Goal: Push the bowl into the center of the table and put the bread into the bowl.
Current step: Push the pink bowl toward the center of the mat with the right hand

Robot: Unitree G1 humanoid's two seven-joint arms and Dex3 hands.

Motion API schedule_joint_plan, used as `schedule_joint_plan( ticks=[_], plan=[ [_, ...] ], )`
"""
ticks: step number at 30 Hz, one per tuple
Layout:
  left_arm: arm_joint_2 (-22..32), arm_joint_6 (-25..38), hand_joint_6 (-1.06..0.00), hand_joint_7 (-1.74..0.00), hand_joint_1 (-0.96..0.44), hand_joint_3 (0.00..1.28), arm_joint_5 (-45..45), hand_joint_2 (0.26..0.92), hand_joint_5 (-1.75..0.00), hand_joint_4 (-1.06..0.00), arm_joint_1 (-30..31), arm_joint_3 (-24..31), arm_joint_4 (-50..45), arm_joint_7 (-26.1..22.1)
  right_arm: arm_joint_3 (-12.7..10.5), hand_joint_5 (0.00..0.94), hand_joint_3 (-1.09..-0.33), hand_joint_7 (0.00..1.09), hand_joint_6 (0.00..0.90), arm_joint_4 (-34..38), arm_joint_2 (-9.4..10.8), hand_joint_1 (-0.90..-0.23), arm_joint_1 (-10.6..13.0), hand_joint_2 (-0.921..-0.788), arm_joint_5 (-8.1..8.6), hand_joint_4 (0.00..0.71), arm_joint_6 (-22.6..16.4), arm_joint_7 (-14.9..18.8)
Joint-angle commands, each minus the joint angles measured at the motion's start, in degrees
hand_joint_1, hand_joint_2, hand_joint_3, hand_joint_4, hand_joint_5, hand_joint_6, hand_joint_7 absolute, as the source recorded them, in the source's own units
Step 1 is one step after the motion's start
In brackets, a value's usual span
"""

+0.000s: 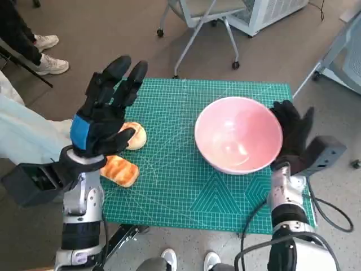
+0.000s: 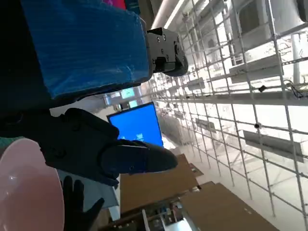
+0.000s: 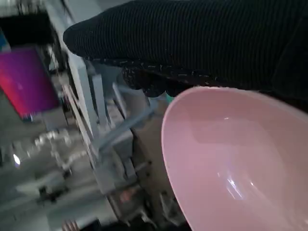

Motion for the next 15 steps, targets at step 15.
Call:
schedule_joint_plan(
  ticks=[15],
  plan=[
    [1.89,0.05,0.00,-0.47,-0.67,0.39,0.86,0.921,-0.01,-0.18,3.22,1.83,-3.82,2.94,-0.17,0.003,-0.927,0.29,0.158,1.35,5.28,-0.573,-3.47,-0.921,-0.09,0.125,3.19,1.33]
  ],
)
